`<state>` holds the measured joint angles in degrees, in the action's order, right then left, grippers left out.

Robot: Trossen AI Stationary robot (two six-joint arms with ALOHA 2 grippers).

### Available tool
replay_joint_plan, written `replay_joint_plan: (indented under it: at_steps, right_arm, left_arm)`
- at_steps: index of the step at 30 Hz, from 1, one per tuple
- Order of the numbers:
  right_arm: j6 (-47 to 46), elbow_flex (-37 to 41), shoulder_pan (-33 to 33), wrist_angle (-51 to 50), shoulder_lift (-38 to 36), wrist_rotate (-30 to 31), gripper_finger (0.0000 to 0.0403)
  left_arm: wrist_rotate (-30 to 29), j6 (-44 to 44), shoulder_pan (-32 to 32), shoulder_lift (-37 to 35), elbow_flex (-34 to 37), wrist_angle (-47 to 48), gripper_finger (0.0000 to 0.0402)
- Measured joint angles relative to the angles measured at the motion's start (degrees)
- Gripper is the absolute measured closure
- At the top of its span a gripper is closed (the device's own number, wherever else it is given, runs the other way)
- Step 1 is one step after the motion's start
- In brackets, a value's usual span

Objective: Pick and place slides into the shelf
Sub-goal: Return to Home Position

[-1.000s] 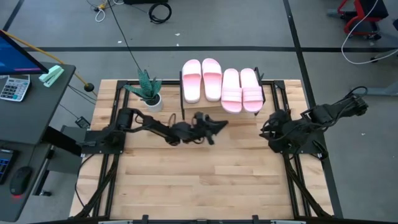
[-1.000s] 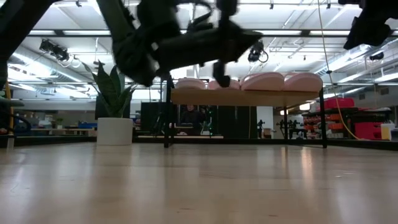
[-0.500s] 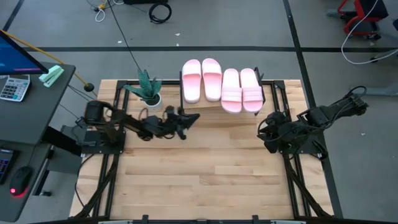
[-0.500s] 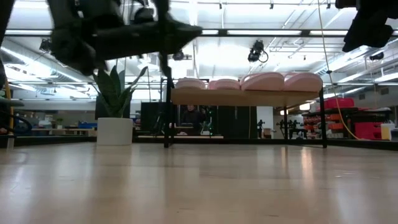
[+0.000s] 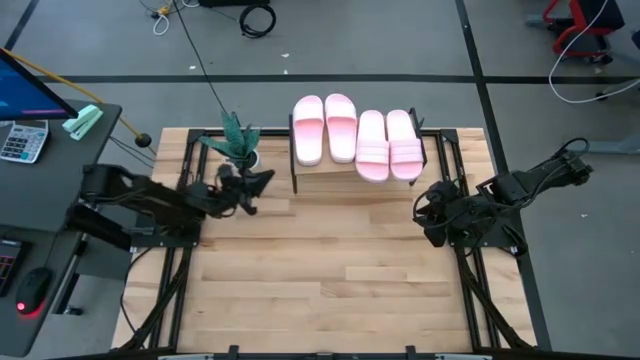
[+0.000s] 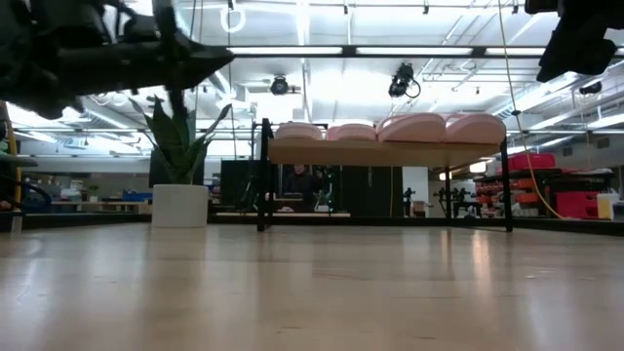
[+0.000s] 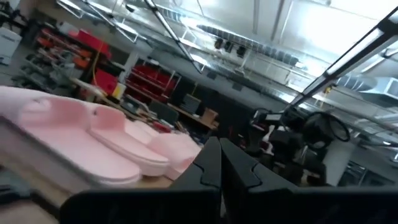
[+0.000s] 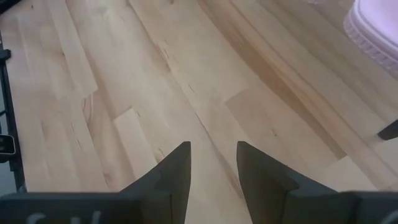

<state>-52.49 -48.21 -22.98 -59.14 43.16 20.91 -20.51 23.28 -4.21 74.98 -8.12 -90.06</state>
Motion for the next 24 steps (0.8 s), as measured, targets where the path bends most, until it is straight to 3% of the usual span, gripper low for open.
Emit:
replay_joint_plan:
  at_steps: [8,13,24]
  right_arm:
    - [-2.8,0.0,0.0,0.1,0.0,0.0,0.0268]
    - [-3.5,0.0,0.0,0.9,0.0,0.1,0.0268]
    - [-6.0,0.0,0.0,2.7,0.0,0.1,0.0268]
  left_arm:
    - [5.2,0.1,-2.1,-9.3,7.2,0.0,0.0401]
    - [8.5,0.4,-2.1,-10.5,7.6,1.8,0.0401]
    - [9.3,-2.4,0.4,-13.4,7.7,0.5,0.0401]
